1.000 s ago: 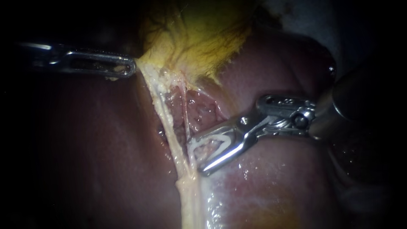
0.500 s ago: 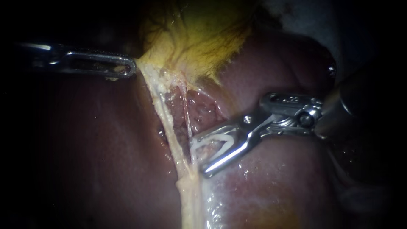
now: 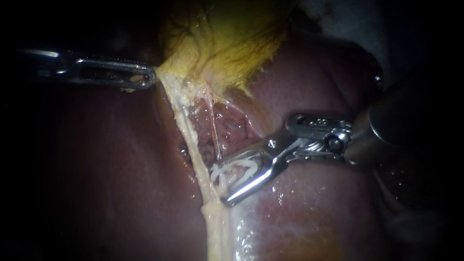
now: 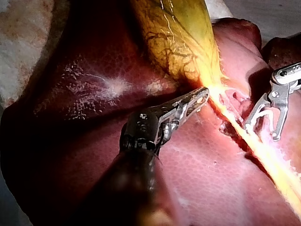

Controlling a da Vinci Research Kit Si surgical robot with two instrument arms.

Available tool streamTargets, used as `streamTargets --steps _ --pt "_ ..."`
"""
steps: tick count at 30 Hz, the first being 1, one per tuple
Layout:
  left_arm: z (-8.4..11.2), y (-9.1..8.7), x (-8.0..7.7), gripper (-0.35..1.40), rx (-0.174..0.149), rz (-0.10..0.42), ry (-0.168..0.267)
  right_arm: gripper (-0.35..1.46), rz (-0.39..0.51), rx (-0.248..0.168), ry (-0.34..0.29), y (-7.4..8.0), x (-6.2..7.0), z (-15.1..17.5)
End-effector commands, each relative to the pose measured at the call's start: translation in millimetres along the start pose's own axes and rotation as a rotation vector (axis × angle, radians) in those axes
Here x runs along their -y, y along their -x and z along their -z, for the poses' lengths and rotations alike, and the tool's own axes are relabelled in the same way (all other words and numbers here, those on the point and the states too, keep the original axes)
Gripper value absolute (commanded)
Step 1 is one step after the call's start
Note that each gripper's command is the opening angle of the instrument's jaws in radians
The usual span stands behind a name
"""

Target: Clipping first clip left tube

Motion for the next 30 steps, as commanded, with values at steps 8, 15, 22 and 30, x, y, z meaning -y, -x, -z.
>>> streamTargets --steps 8,15,22,30 --pt "-0.2 -0.2 0.0 -0.35 0.0 0.0 -0.003 0.56 -0.007 0.001 0.006 0.7 -1.9 -0.1" --pt "-0.2 -0.2 0.0 -0.35 0.0 0.0 -0.003 0.56 -0.002 0.003 0.009 1.3 -3.4 0.1" --pt "-0.2 -0.2 0.0 -0.35 0.0 -0.001 -0.003 0.57 -0.005 0.002 0.015 1.7 -4.7 -0.4" --pt "-0.2 -0.2 0.0 -0.35 0.0 -0.001 -0.003 0.58 -0.003 -0.008 -0.004 1.4 -5.2 -1.6"
